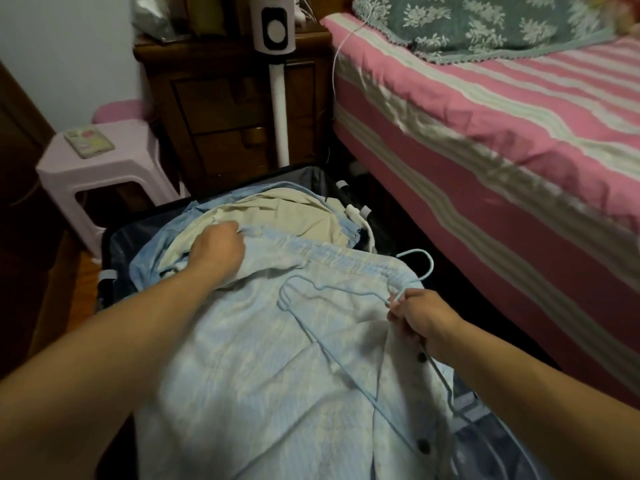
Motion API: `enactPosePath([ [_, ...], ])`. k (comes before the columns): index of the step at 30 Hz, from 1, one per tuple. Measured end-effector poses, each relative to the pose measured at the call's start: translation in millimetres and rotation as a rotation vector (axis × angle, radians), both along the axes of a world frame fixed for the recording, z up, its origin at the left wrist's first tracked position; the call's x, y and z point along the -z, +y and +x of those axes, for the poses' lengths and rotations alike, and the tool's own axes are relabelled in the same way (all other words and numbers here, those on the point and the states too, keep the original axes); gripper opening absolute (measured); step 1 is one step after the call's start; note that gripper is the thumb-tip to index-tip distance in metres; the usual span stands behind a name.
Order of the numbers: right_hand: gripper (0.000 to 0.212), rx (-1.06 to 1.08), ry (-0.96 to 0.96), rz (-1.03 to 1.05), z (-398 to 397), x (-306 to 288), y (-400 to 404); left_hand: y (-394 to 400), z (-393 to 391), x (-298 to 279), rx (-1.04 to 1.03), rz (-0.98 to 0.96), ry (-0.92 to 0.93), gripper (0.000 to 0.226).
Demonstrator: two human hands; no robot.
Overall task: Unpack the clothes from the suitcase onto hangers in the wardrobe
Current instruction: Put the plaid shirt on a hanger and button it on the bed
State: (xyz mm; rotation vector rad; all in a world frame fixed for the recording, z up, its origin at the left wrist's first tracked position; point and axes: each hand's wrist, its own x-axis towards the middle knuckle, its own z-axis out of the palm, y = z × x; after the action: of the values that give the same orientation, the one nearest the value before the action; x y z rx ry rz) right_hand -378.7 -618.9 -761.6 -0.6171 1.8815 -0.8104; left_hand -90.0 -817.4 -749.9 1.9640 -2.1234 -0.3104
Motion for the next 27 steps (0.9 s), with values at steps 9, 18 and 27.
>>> enactPosePath([
  [9,0.009,-0.013,-0.026,-0.148,30,-33,-28,156,39,-102,0.712,0.967,-0.007,0.019],
  [18,0.037,-0.033,0.120,-0.558,52,-59,-38,95,45,-43,0.320,-0.315,0.198,0.041],
  [27,0.011,-0.550,-0.176,-0.420,46,-75,-52,70,15,-86,0.854,0.148,-0.035,0.025],
])
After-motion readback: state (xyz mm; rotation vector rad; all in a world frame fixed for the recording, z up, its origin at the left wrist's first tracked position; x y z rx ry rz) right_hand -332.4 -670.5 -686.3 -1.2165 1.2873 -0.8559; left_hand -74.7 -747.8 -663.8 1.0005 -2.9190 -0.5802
